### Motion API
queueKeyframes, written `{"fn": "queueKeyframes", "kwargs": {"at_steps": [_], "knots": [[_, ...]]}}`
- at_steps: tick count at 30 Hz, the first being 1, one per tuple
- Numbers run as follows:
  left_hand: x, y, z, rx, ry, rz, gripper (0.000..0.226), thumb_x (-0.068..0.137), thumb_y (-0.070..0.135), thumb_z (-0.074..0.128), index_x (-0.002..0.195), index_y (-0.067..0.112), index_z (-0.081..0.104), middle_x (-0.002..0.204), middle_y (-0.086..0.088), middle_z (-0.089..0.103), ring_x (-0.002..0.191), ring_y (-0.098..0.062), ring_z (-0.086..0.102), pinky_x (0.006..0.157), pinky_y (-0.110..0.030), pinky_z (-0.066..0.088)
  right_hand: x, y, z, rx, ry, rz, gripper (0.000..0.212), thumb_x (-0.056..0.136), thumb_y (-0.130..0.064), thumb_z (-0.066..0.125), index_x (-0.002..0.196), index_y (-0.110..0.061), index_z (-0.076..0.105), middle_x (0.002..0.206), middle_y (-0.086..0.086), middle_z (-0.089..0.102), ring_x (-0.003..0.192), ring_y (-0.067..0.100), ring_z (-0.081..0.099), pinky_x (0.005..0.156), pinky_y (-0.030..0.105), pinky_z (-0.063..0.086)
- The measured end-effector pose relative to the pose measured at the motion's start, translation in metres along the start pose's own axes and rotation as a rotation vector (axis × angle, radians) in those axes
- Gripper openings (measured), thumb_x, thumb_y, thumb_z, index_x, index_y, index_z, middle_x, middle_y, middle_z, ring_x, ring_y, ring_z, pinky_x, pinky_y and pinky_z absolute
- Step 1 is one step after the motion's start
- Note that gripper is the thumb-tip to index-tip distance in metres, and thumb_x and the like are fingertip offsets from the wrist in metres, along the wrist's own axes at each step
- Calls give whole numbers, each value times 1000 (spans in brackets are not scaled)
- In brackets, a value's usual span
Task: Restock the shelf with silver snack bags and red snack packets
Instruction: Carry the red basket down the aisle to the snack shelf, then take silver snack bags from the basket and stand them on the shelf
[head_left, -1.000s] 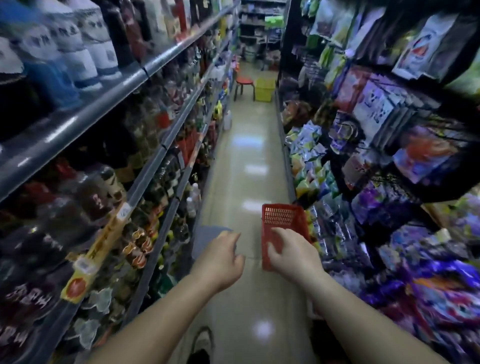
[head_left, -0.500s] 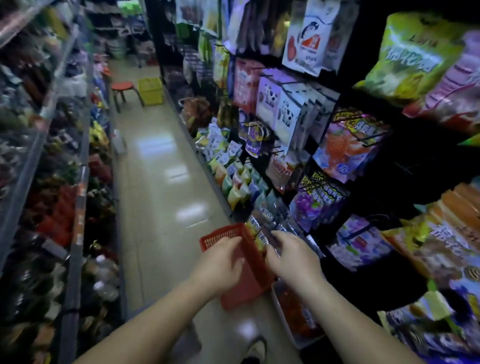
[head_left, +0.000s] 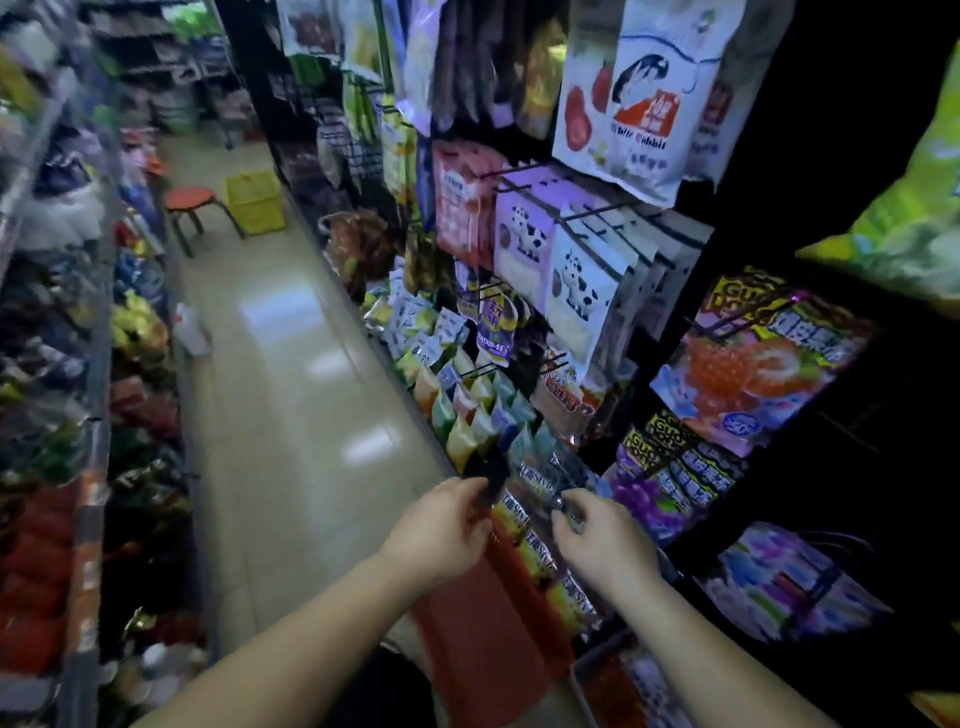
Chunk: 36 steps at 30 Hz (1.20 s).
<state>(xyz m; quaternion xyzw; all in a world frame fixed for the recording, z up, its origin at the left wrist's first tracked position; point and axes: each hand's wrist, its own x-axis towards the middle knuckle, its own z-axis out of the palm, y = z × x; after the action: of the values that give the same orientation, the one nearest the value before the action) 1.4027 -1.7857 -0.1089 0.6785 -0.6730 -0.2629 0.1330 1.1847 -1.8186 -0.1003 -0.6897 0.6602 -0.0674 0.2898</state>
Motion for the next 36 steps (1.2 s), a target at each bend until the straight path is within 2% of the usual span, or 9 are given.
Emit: {"fn": "queueKeyframes", "kwargs": {"at_steps": [6, 11, 17, 20, 23, 26, 28, 32, 36], "knots": [[107, -48, -16, 73, -161, 117, 58, 96, 36, 54, 151, 24, 44, 138, 3, 57, 119, -16, 61, 98, -30, 51, 77, -23, 27, 123, 45, 148, 37, 99, -47, 55, 128, -25, 63, 116, -6, 70, 95, 18, 68, 82, 38, 58], [208, -116, 12, 141, -279, 286, 46, 97, 29, 51, 141, 19, 50, 129, -3, 56, 115, -23, 59, 94, -37, 52, 159, -32, 89, 228, 188, 323, 33, 96, -42, 63, 122, -24, 70, 106, -5, 74, 97, 19, 70, 84, 38, 57], [282, -196, 103, 104, -344, 386, 56, 94, 34, 51, 149, 39, 38, 131, 11, 51, 114, -14, 60, 91, -33, 53, 230, 0, 177, 260, 167, 398, 45, 100, -48, 56, 142, -35, 55, 119, -15, 68, 108, 7, 65, 91, 31, 55], [312, -214, 168, 83, -335, 462, 43, 96, 36, 51, 138, 42, 46, 123, 15, 51, 113, -11, 59, 83, -25, 49, 259, 44, 227, 230, 197, 405, 45, 99, -53, 53, 143, -40, 53, 115, -17, 68, 102, 4, 66, 86, 32, 58], [337, -233, 240, 17, -325, 543, 31, 96, 33, 55, 126, 41, 53, 105, 19, 44, 111, -12, 57, 86, -21, 47, 278, 89, 277, 155, 242, 394, 43, 100, -53, 51, 141, -38, 55, 123, -19, 67, 109, 3, 64, 91, 26, 55], [352, -253, 303, -19, -309, 583, 38, 92, 36, 56, 130, 41, 55, 115, 23, 50, 112, 1, 56, 91, -20, 49, 285, 122, 321, 130, 261, 370, 40, 102, -50, 51, 140, -38, 56, 130, -18, 63, 115, 5, 61, 79, 15, 45], [355, -264, 333, -49, -295, 630, 40, 87, 37, 53, 125, 45, 57, 117, 26, 53, 108, 7, 56, 93, -25, 52, 285, 138, 346, 132, 267, 378, 39, 99, -51, 53, 136, -39, 58, 121, -16, 66, 108, 8, 63, 71, 18, 43], [343, -276, 358, -67, -236, 697, 38, 87, 44, 52, 124, 41, 60, 112, 23, 58, 105, 3, 59, 91, -29, 53, 272, 148, 377, 229, 345, 369, 26, 96, -44, 54, 113, -32, 69, 95, -9, 70, 89, 16, 67, 76, 35, 54], [314, -280, 352, -63, -221, 718, 41, 89, 46, 54, 128, 34, 60, 111, 16, 63, 103, -3, 59, 87, -24, 51, 242, 143, 387, 234, 396, 359, 23, 95, -45, 56, 107, -28, 67, 79, -10, 60, 78, 18, 62, 70, 35, 51]]}}
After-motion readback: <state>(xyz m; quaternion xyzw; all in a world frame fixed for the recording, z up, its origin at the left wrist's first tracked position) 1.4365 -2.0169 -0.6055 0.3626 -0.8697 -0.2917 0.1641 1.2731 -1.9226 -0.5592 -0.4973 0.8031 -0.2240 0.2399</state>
